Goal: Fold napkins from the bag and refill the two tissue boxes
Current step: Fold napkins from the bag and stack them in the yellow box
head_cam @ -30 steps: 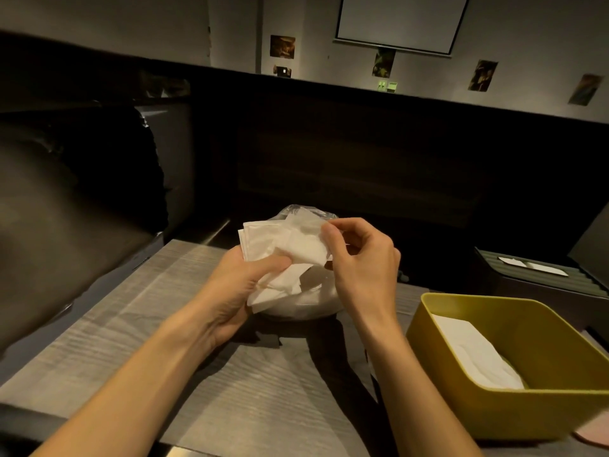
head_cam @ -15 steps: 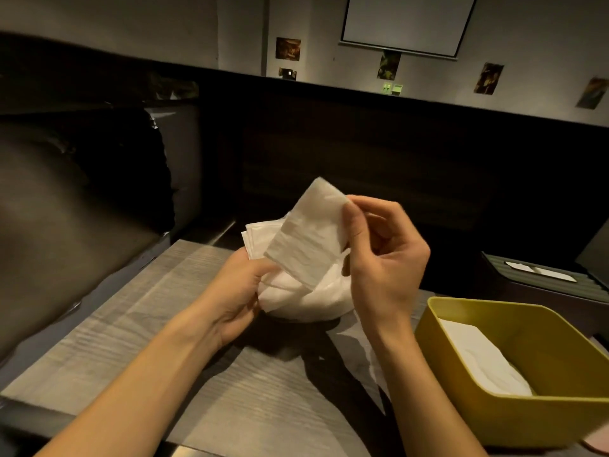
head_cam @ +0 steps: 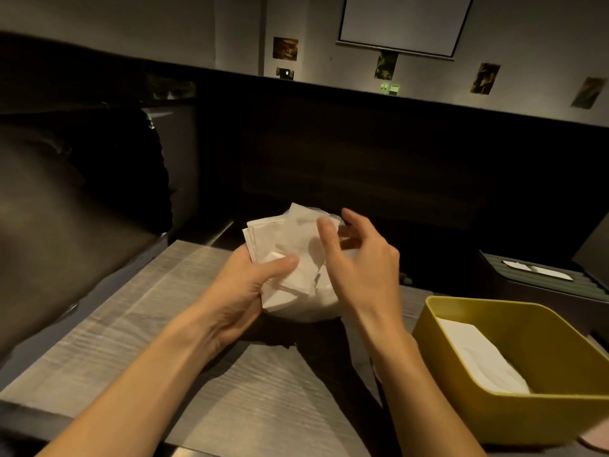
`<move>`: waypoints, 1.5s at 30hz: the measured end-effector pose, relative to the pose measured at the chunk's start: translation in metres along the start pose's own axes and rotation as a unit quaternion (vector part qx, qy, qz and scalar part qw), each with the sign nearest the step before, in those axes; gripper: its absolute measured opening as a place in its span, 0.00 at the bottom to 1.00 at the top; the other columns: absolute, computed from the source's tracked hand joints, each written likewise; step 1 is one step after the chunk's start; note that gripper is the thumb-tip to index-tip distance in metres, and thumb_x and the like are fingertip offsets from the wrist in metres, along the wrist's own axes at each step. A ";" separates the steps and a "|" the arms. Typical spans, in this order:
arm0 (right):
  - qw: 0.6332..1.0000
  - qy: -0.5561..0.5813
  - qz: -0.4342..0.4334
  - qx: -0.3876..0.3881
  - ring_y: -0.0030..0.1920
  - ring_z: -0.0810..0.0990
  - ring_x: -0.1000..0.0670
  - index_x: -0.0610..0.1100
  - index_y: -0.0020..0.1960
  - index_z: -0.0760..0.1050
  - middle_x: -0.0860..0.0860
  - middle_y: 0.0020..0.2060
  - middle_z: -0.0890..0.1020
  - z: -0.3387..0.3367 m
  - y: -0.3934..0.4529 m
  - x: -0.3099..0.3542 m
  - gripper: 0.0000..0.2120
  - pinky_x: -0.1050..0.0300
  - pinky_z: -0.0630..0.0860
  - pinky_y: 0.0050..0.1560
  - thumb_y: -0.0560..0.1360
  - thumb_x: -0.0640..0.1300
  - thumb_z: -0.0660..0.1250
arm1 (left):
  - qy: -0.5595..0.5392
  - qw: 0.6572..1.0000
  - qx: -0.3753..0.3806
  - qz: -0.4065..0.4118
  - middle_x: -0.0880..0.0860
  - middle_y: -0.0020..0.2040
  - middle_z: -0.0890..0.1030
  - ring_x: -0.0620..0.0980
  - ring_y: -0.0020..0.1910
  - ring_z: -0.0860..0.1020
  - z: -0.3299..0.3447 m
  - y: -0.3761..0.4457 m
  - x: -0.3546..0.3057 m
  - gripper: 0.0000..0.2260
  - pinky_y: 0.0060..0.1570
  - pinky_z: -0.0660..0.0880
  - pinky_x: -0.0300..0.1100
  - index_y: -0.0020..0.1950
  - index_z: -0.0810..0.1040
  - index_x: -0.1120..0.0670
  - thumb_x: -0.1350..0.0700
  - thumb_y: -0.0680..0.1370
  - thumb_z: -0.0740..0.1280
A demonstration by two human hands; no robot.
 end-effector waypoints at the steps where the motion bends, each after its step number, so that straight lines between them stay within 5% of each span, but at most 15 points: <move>1: 0.999 0.035 0.022 0.026 0.51 0.79 0.66 0.57 0.67 0.77 0.66 0.50 0.80 0.003 0.000 -0.004 0.19 0.69 0.77 0.50 0.79 0.61 0.69 | 0.002 1.000 -0.005 0.007 0.55 0.60 0.85 0.56 0.60 0.84 0.000 -0.001 -0.002 0.19 0.59 0.80 0.54 0.70 0.76 0.53 0.64 0.80 0.68; 3: 0.994 0.095 0.024 0.047 0.52 0.81 0.66 0.58 0.60 0.79 0.64 0.49 0.82 0.004 -0.001 -0.002 0.09 0.64 0.81 0.52 0.80 0.52 0.71 | -0.030 0.999 -0.016 0.010 0.55 0.61 0.85 0.55 0.61 0.84 0.000 0.000 -0.004 0.16 0.60 0.79 0.55 0.69 0.76 0.53 0.60 0.82 0.65; 7: 0.978 0.204 -0.040 0.002 0.59 0.81 0.61 0.51 0.65 0.77 0.58 0.57 0.81 -0.010 -0.001 0.015 0.14 0.63 0.82 0.51 0.82 0.40 0.68 | -0.088 0.994 -0.057 -0.011 0.57 0.60 0.85 0.56 0.60 0.84 -0.005 0.003 0.001 0.15 0.63 0.77 0.57 0.70 0.76 0.54 0.54 0.85 0.61; 10: 0.966 0.254 -0.050 0.021 0.58 0.83 0.56 0.54 0.68 0.74 0.57 0.56 0.81 -0.010 -0.002 0.020 0.17 0.58 0.84 0.51 0.81 0.41 0.69 | -0.119 0.991 -0.044 -0.030 0.57 0.62 0.84 0.56 0.62 0.83 -0.005 0.002 0.001 0.19 0.63 0.76 0.56 0.73 0.74 0.54 0.47 0.86 0.58; 13: 0.987 0.139 -0.072 0.035 0.54 0.83 0.59 0.57 0.67 0.75 0.61 0.52 0.81 0.005 -0.003 0.022 0.18 0.60 0.83 0.48 0.80 0.44 0.72 | -0.120 0.990 0.051 -0.061 0.57 0.65 0.82 0.58 0.65 0.81 0.009 -0.006 -0.001 0.29 0.64 0.76 0.59 0.73 0.75 0.50 0.34 0.82 0.53; 17: 0.991 0.054 -0.123 0.016 0.56 0.81 0.61 0.51 0.70 0.76 0.58 0.56 0.82 0.015 0.000 0.027 0.18 0.65 0.79 0.55 0.81 0.45 0.70 | -0.086 0.995 -0.045 -0.001 0.58 0.61 0.85 0.53 0.58 0.85 -0.004 0.001 -0.004 0.16 0.54 0.83 0.51 0.66 0.79 0.54 0.52 0.79 0.65; 20: 0.993 0.070 -0.093 -0.019 0.54 0.82 0.62 0.48 0.66 0.79 0.56 0.54 0.84 -0.008 0.010 0.019 0.16 0.67 0.79 0.56 0.82 0.34 0.66 | -0.174 0.971 -0.158 0.053 0.52 0.55 0.87 0.46 0.54 0.86 -0.037 0.009 -0.015 0.14 0.46 0.83 0.41 0.61 0.81 0.57 0.55 0.86 0.58; 22: 0.996 0.006 -0.077 0.043 0.53 0.82 0.63 0.49 0.62 0.82 0.57 0.53 0.84 -0.009 0.013 0.014 0.18 0.68 0.79 0.56 0.80 0.30 0.65 | -0.188 0.959 -0.198 0.074 0.50 0.52 0.88 0.42 0.49 0.86 -0.054 0.008 -0.019 0.15 0.41 0.81 0.36 0.60 0.82 0.57 0.55 0.87 0.56; 26: 0.953 -0.202 -0.074 0.214 0.63 0.79 0.57 0.56 0.65 0.81 0.56 0.63 0.82 0.020 0.010 0.007 0.19 0.55 0.78 0.65 0.78 0.38 0.69 | -0.160 0.972 -0.172 0.032 0.54 0.47 0.87 0.47 0.43 0.86 -0.042 0.009 -0.008 0.17 0.38 0.81 0.38 0.61 0.82 0.59 0.53 0.86 0.56; 30: 0.911 -0.271 -0.073 0.303 0.73 0.72 0.50 0.55 0.75 0.73 0.55 0.73 0.75 0.047 0.000 -0.001 0.27 0.52 0.70 0.71 0.76 0.44 0.68 | -0.102 0.982 -0.161 -0.005 0.57 0.55 0.87 0.50 0.50 0.87 -0.034 0.009 0.000 0.16 0.51 0.80 0.47 0.55 0.85 0.59 0.55 0.86 0.58; 33: 0.909 -0.257 -0.064 0.322 0.74 0.70 0.48 0.55 0.78 0.69 0.52 0.75 0.73 0.056 -0.002 -0.007 0.30 0.48 0.63 0.74 0.75 0.49 0.66 | -0.107 0.982 -0.144 -0.050 0.58 0.52 0.87 0.49 0.46 0.87 -0.029 0.009 0.007 0.21 0.52 0.79 0.47 0.45 0.88 0.58 0.57 0.86 0.58; 38: 0.920 -0.286 -0.073 0.259 0.72 0.71 0.50 0.58 0.76 0.70 0.53 0.72 0.75 0.060 0.001 -0.012 0.23 0.48 0.58 0.71 0.82 0.56 0.62 | -0.122 0.981 -0.141 -0.058 0.58 0.53 0.87 0.48 0.45 0.87 -0.028 0.008 0.007 0.15 0.53 0.79 0.46 0.52 0.84 0.61 0.58 0.85 0.58; 45: 0.927 -0.265 -0.151 0.219 0.69 0.73 0.54 0.59 0.65 0.80 0.58 0.68 0.78 0.067 -0.002 0.000 0.13 0.49 0.61 0.68 0.83 0.50 0.63 | -0.126 0.983 -0.129 -0.034 0.58 0.56 0.87 0.52 0.54 0.86 -0.025 0.008 0.002 0.15 0.61 0.77 0.52 0.58 0.82 0.61 0.57 0.86 0.57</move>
Point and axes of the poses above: each hand's wrist, its own y-axis towards the middle knuckle, its own z-axis out of the palm, x = y × z, the point moved 7 cm from there along y, towards the middle knuckle
